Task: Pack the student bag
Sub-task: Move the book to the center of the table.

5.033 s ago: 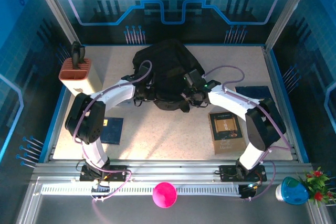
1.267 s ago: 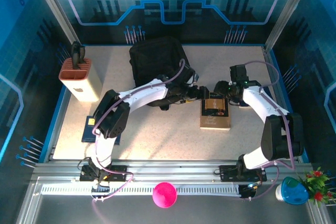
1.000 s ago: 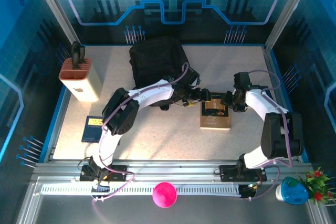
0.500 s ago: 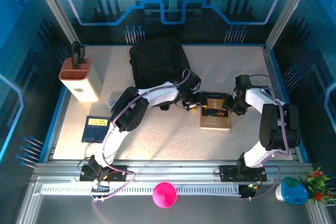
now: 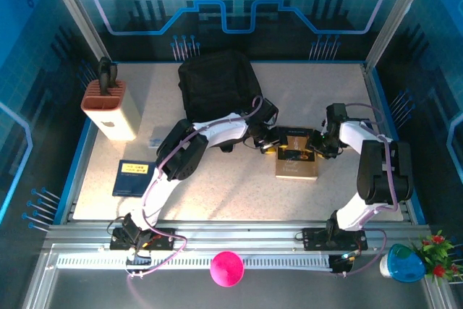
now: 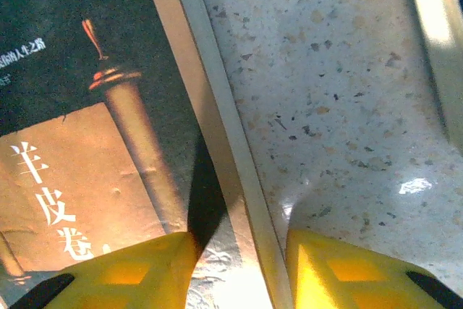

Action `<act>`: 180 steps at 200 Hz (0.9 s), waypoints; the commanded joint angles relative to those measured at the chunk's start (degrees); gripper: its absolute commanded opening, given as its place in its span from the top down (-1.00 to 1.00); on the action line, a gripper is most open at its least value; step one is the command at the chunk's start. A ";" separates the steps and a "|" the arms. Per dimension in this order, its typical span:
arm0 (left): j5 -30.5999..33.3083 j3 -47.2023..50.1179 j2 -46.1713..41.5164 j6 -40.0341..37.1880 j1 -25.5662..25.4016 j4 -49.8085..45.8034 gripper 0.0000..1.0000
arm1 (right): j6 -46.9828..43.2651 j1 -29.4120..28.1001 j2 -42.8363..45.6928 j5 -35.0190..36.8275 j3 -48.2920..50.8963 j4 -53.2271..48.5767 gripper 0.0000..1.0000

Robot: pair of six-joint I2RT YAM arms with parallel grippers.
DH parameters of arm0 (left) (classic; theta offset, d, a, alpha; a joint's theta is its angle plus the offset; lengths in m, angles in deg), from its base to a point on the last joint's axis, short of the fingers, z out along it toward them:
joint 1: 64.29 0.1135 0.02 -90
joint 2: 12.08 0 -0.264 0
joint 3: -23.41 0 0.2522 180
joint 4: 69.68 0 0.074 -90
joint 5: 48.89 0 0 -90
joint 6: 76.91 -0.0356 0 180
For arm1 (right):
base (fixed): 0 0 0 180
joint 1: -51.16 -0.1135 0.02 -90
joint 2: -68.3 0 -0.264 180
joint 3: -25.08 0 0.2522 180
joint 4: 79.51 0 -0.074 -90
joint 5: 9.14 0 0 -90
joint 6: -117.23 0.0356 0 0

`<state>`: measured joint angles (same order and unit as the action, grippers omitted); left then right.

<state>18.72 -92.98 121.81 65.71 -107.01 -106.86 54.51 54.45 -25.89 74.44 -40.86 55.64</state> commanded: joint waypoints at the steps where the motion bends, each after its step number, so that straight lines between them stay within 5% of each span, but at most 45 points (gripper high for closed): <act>1: -3.67 -1.33 1.93 0.65 -0.52 2.66 0.01 | -0.84 0.92 -2.81 -4.55 0.54 -0.05 0.19; 102: -11.33 9.50 -10.86 -2.01 -0.39 23.11 0.28 | 1.71 2.02 -1.57 -11.33 1.29 2.95 0.36; 180: -9.54 13.44 -10.52 -0.43 0.62 23.76 0.29 | 3.81 0.39 -3.16 -15.85 1.33 5.97 0.49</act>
<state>12.34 -80.82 112.04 64.23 -105.90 -86.46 56.33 57.18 -27.05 66.47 -40.47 59.77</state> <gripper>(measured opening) 0.353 0.266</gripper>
